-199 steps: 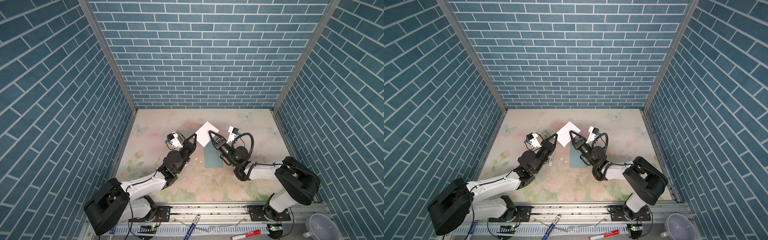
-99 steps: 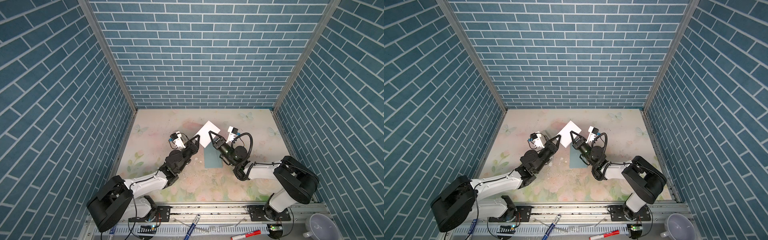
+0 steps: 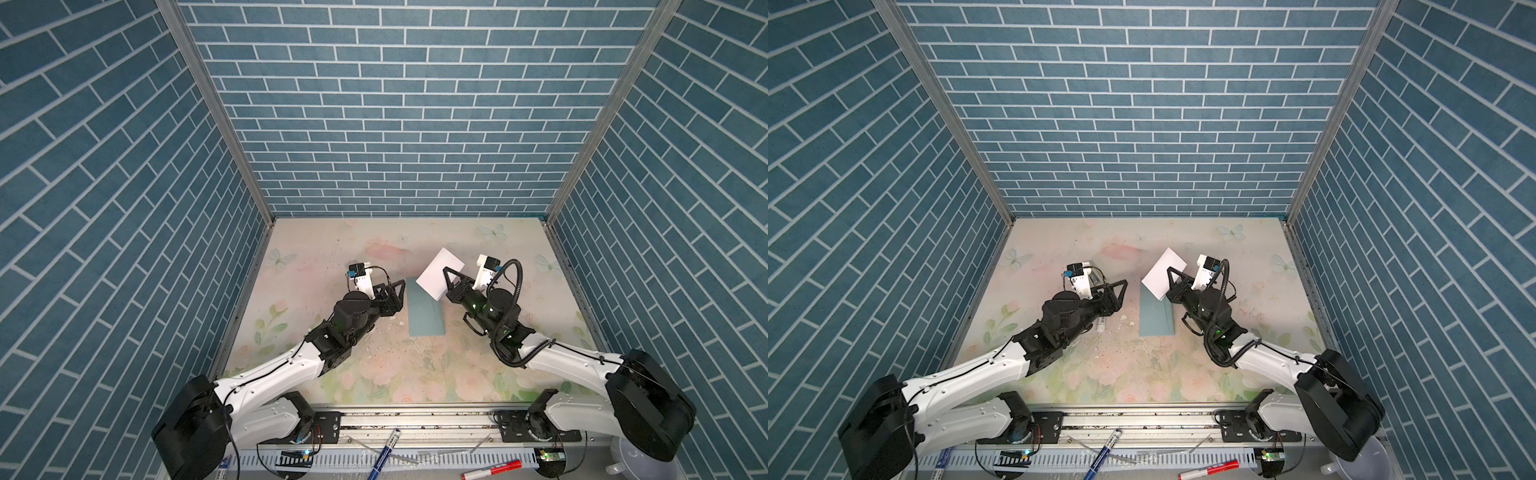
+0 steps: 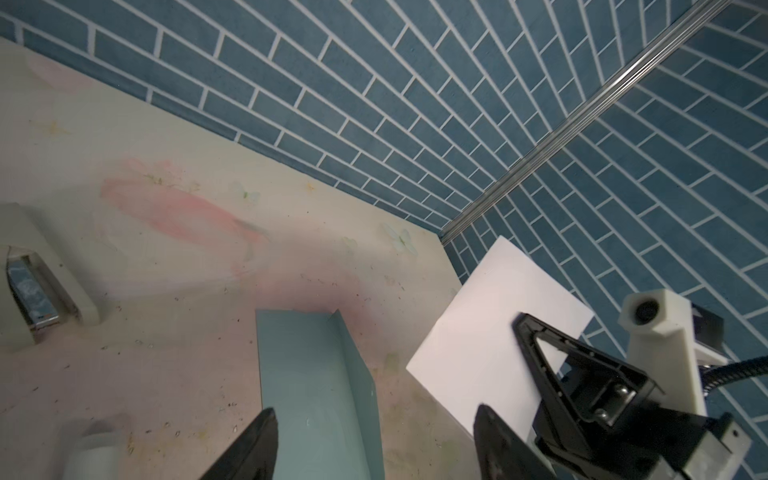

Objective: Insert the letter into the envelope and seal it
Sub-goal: 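Hold the letter above the envelope with both grippers and lower it toward the opening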

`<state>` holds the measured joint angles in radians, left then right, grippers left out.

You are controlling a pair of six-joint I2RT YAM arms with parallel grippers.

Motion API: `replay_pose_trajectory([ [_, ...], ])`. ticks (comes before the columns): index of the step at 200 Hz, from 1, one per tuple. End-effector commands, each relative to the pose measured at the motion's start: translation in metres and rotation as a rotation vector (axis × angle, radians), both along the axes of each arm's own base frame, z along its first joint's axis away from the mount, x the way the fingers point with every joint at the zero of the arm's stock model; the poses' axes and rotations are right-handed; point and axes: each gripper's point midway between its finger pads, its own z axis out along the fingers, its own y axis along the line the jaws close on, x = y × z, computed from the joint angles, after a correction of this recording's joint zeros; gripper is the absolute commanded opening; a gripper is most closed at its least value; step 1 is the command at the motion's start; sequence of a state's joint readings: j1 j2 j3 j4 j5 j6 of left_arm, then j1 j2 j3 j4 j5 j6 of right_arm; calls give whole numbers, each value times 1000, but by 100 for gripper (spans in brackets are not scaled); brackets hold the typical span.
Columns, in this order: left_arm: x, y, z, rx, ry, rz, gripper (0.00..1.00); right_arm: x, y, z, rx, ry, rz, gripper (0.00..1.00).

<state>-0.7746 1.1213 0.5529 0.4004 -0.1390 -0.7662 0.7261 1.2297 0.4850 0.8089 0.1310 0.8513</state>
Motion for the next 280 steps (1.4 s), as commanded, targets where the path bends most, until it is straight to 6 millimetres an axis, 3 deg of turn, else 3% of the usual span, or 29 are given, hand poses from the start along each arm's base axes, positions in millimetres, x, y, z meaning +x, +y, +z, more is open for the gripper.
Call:
replay_pose_trajectory([
  [1, -1, -9, -24, 77, 61, -48, 77, 3, -19, -34, -272, 50, -48, 0],
  [41, 4, -33, -50, 75, 138, -113, 78, 6, -24, -47, -491, 71, -44, 0],
  [80, 9, -48, -75, 76, 196, -139, 74, 12, -16, -56, -553, 82, -14, 0],
  [145, 17, -59, -101, 82, 243, -141, 63, 30, 6, -66, -655, 64, -1, 0],
  [225, 20, -74, -127, 64, 314, -167, 49, 47, 0, -82, -795, 58, -43, 0],
  [280, 19, -70, -155, 107, 369, -140, 45, 51, -10, -96, -828, 89, -60, 0],
])
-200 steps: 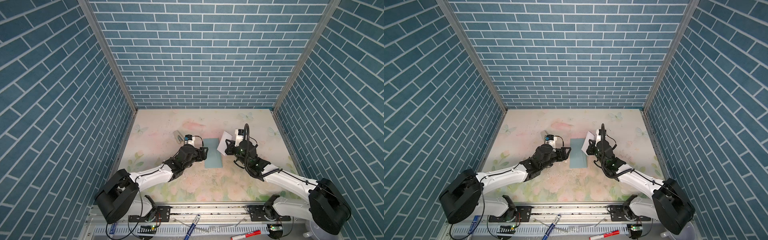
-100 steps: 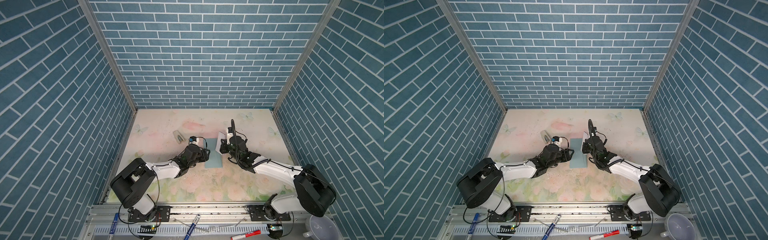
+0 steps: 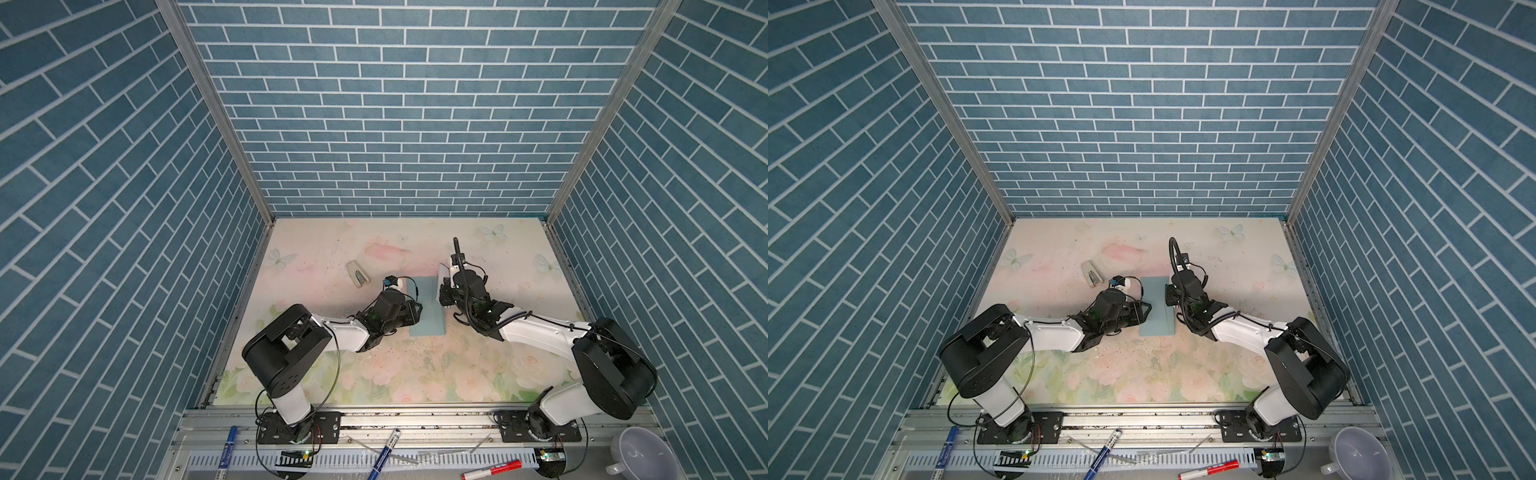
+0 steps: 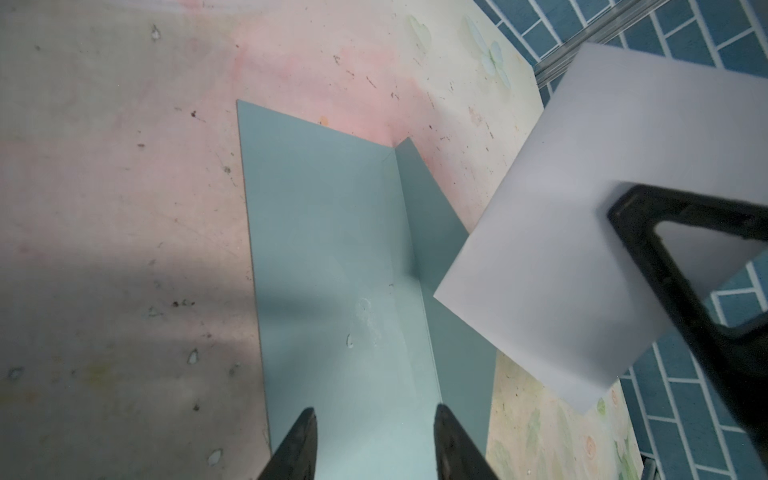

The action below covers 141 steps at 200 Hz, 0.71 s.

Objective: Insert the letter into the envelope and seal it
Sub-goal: 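Hold the letter above the envelope with both grippers and lower it toward the opening, then insert the letter edge into the envelope with the right gripper while the left guides it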

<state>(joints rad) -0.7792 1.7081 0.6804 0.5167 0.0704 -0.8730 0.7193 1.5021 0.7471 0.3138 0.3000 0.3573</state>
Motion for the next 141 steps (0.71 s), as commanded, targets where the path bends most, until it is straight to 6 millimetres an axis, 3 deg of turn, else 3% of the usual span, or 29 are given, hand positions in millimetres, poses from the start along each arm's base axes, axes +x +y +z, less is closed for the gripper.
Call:
replay_pose_trajectory([
  [1, 3, -2, -4, 7, 2, 12, 45, 9, -6, 5, -44, -26, -19, 0],
  [71, 2, 4, -24, 34, 36, 37, 41, 8, -20, -18, -21, 35, -64, 0],
  [141, 0, 5, -31, 38, 52, 43, 40, 7, -30, -41, -8, 93, -92, 0],
])
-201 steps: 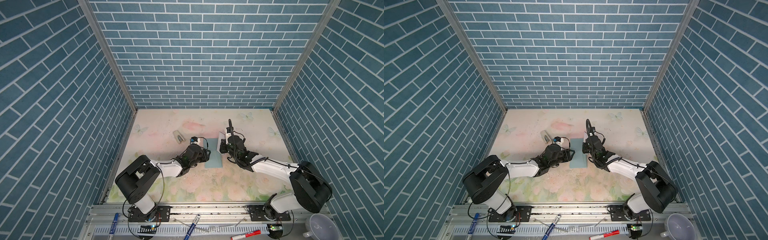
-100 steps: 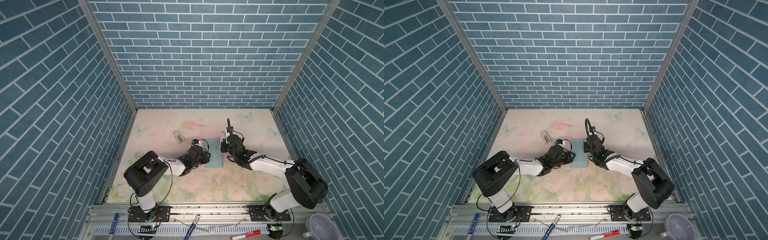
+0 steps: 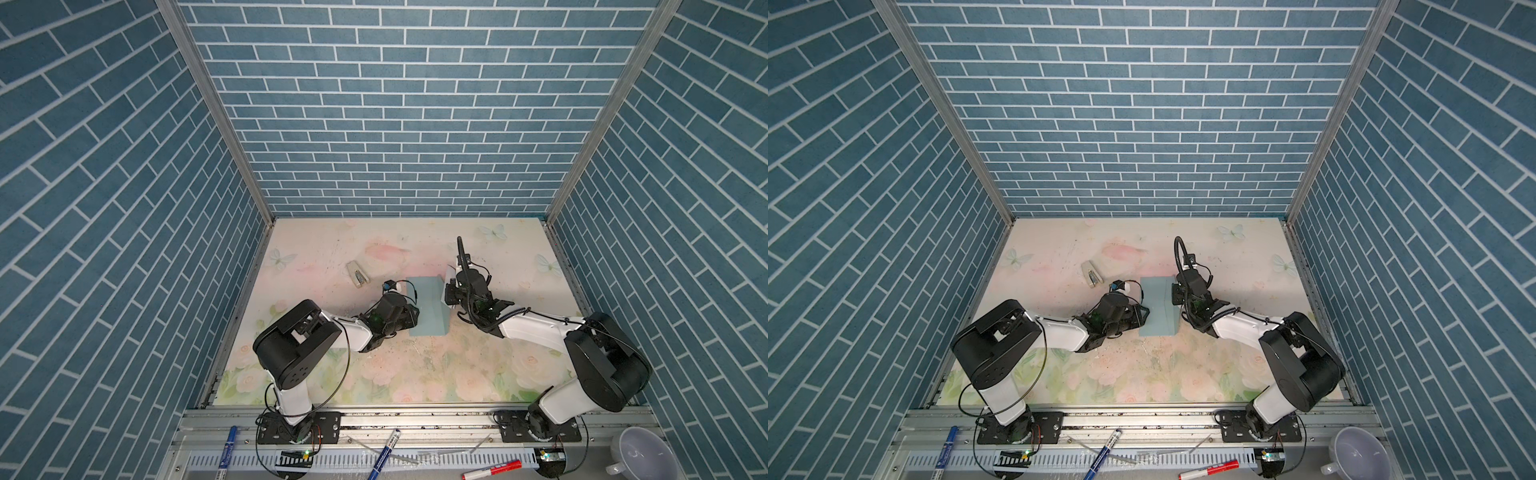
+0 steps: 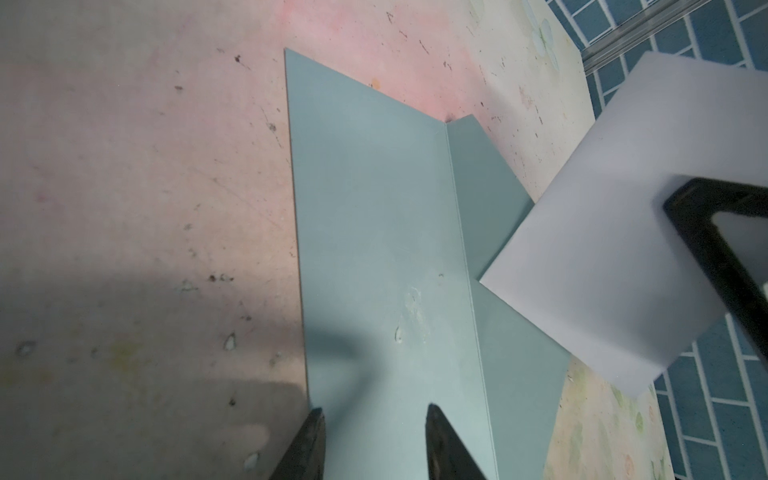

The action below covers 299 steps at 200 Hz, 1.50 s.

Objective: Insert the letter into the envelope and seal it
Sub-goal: 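Insert the letter edge into the envelope with the right gripper while the left guides it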

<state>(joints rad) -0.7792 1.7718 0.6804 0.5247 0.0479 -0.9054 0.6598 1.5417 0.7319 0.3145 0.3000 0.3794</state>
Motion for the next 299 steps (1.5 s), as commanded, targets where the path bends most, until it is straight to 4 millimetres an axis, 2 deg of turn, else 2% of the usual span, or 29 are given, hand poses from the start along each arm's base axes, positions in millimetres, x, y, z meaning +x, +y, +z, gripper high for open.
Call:
replay_pose_trajectory([
  [1, 0, 0, -5, 6, 2, 6, 40, -4, -7, -19, 10, 45, -22, 0],
  [104, -2, 1, -14, 1, 19, 11, 40, -12, -16, -49, 87, 130, -45, 0],
  [299, -4, 3, -25, -5, 32, 21, 40, -12, 15, -71, 155, 239, 46, 0],
])
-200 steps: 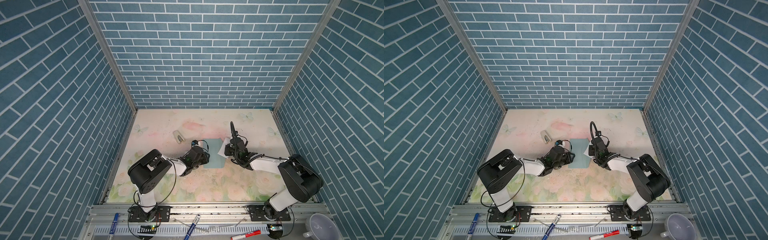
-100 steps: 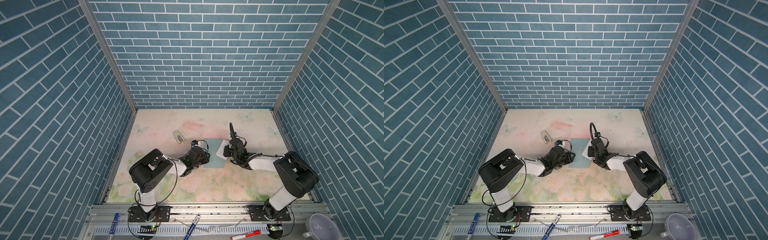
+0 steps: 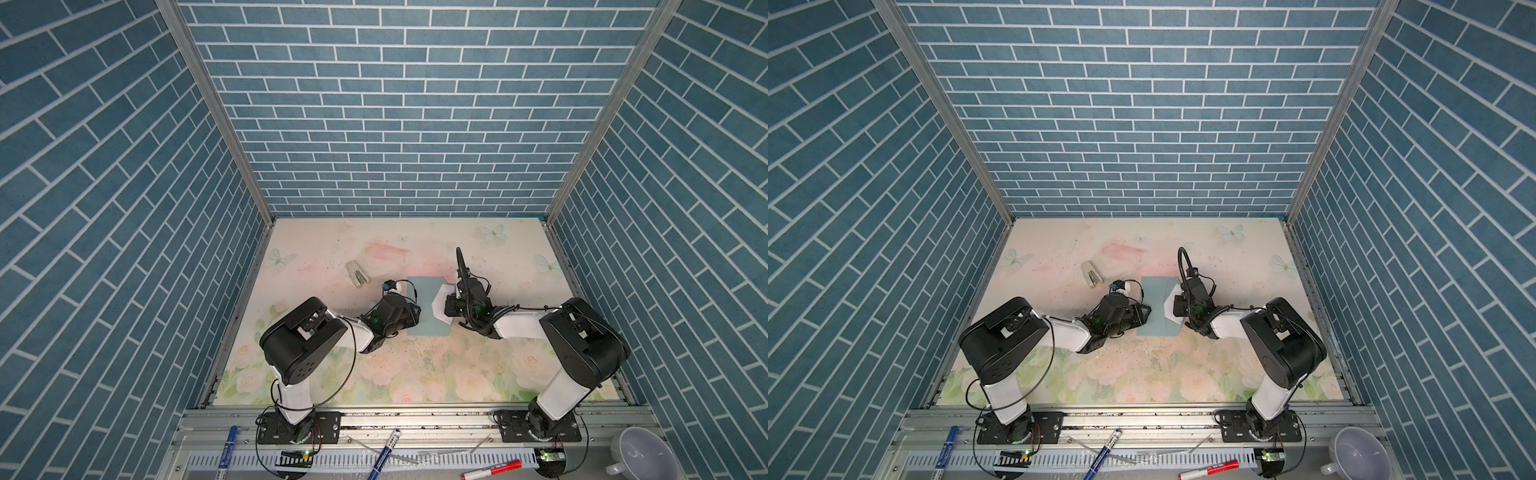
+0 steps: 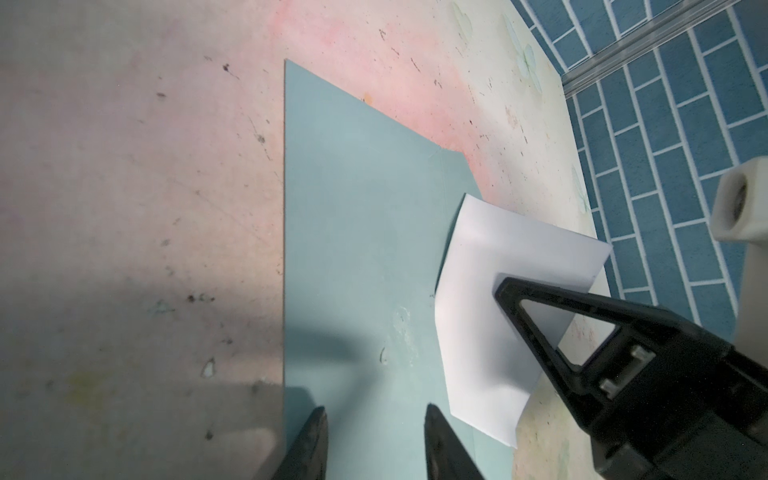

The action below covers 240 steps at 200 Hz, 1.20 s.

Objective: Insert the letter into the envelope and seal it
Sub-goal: 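Insert the letter edge into the envelope with the right gripper while the left guides it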

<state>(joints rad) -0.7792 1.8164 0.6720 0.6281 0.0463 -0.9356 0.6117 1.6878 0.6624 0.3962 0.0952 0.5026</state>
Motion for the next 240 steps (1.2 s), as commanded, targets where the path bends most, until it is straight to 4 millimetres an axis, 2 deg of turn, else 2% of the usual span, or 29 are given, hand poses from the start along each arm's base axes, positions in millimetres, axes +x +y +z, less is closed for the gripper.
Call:
replay_pose_trajectory([
  [1, -10, 8, -24, 47, 52, 1, 40, 6, 10, 2, 42, 21, 3, 0],
  [87, -9, 6, -27, 41, 53, -1, 40, 6, 21, -10, 113, 109, 47, 0],
  [187, -8, 6, -29, 42, 52, 0, 40, 7, 38, -10, 225, 179, 133, 0],
  [240, -7, 5, -28, 41, 49, -5, 40, 8, 48, -15, 229, 228, 180, 0],
])
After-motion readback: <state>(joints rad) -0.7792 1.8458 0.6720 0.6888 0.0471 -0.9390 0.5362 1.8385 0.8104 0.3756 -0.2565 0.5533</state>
